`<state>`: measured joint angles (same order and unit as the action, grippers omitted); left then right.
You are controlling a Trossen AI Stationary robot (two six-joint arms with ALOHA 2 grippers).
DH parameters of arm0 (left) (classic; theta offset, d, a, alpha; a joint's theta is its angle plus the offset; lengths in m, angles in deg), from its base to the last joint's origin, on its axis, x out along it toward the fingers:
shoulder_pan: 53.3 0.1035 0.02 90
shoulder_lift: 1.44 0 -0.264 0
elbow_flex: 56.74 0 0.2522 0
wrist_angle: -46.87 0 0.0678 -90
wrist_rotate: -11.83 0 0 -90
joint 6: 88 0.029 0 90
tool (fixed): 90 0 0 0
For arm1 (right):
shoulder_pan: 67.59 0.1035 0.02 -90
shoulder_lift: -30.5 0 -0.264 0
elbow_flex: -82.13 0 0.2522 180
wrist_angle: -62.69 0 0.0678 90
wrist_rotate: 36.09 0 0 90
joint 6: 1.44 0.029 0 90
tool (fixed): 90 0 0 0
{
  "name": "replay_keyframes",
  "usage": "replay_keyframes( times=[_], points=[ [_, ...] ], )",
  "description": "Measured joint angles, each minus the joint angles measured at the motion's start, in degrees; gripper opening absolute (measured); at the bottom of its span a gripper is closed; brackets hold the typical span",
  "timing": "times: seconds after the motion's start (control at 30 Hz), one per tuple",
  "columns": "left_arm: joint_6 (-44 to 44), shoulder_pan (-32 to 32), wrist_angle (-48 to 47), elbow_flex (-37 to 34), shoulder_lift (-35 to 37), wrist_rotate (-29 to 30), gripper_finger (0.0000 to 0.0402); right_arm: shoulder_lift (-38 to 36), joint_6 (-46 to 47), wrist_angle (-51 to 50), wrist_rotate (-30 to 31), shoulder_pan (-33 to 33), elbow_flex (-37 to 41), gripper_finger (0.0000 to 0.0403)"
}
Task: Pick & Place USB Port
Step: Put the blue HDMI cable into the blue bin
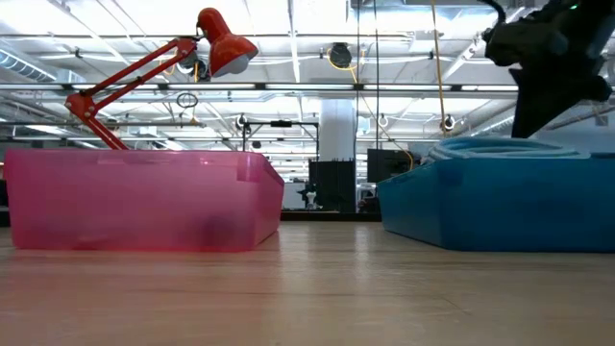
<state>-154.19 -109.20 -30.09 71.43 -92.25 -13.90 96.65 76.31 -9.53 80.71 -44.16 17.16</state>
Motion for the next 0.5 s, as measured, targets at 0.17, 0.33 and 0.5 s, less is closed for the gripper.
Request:
replay_keyframes(
  times=[0.17, 0.33, 0.5],
  points=[
    [-0.5, -0.2, 0.0, 0.0, 0.0, -0.3, 0.0003, 0.7, -2.9, 0.7, -1.0, -3.0, 0.1, 0.0000],
    [-1.2, -0.3, 0.1, 0.0, 0.0, -0.3, 0.0012, 2.3, -5.4, 5.8, -3.7, -4.4, 2.8, 0.0000],
    [-1.4, -0.3, 0.1, 0.0, 0.0, -0.3, 0.0006, 3.7, -4.9, 9.5, -5.9, -4.4, 5.8, 0.0000]
  ],
)
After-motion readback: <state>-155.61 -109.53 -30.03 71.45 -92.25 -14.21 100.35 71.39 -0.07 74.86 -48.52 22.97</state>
